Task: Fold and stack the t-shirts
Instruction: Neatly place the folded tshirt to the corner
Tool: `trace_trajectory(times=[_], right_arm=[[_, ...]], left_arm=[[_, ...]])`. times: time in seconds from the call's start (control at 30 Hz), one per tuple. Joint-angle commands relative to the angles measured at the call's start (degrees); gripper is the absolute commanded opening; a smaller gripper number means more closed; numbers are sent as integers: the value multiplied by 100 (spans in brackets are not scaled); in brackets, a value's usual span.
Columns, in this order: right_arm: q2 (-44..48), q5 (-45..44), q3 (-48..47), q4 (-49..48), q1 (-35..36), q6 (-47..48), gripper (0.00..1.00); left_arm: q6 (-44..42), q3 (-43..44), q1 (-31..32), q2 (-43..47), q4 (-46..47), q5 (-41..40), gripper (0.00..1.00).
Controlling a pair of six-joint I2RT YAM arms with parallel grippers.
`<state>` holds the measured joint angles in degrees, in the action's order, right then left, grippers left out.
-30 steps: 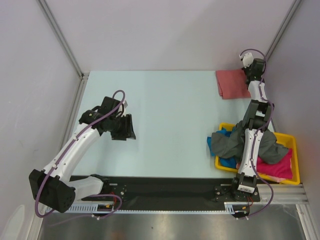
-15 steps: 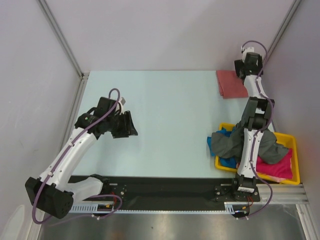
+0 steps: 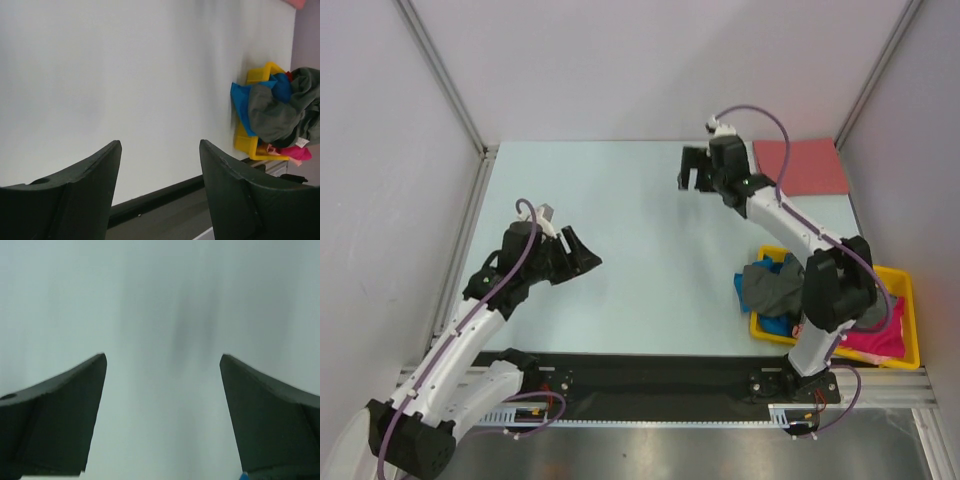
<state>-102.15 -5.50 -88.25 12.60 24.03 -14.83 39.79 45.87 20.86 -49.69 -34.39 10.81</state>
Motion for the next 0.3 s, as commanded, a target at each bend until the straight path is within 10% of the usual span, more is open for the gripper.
trace_trajectory(times=[0.0, 0.27], right_arm=[[992, -328, 1464, 349, 101, -1179, 100], [3704, 736, 4275, 61, 163, -1989, 100]], left_arm=[[634, -472, -30, 433, 1047, -123, 70], [1434, -1536, -30, 679, 2453, 535, 72]])
